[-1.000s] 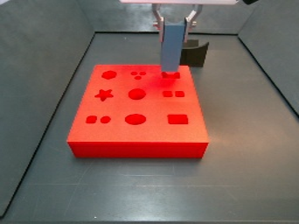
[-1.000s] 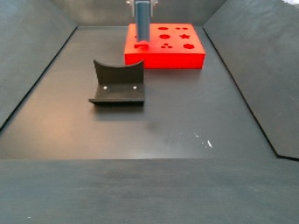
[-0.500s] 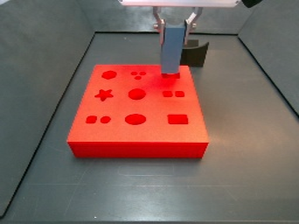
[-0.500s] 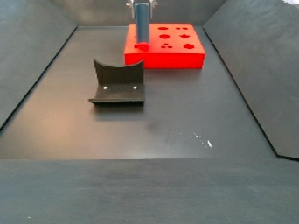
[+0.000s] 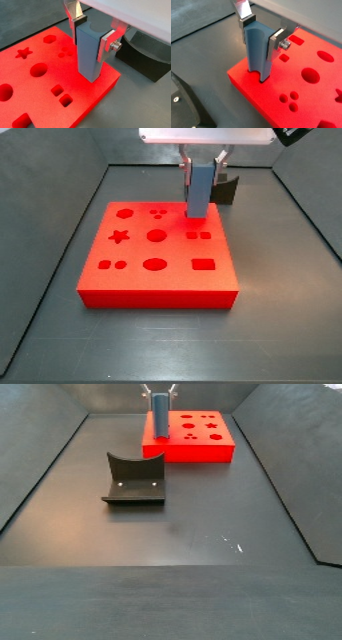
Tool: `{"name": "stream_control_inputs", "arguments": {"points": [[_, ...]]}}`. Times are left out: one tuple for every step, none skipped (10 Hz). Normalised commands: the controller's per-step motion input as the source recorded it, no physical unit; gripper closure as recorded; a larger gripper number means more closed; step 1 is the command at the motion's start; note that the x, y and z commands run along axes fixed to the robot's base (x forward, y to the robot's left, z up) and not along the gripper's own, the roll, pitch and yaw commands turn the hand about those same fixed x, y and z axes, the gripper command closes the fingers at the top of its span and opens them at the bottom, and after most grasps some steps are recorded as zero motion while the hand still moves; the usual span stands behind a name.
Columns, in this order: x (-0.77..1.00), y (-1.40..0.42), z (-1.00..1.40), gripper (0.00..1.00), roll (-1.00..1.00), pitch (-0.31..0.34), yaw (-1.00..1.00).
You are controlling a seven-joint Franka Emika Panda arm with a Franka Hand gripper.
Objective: Insert the arch object.
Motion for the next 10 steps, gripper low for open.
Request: {"name": "stream_control_inputs", "arguments": {"points": [[-0.08,0.04,-0.23,1.00,0.00,-0.057,0.00],[0.14,0.04,-0.33,1.00,0.00,-0.053,0.00],[0.33,0.00,-0.45,1.00,0.00,-0.056,0.00],[0.65,0.00,-0.51,1.00,0.00,0.000,0.00],[0.26,0.00,-0.47,1.00,0.06,-0.014,-0.08],[-0.07,0.00,-0.41,1.00,0.08,-0.036,-0.09],[-0.43,0.01,-0.46,1.00,0.14,-0.013,-0.21],[-0.31,0.00,-0.54,1.00,0.11,-0.053,-0.19],[0.00,0.00,-0.02,1.00,0.00,0.000,0.00],[0.00,0.00,0.00,1.00,0.00,0.000,0.00]]}}
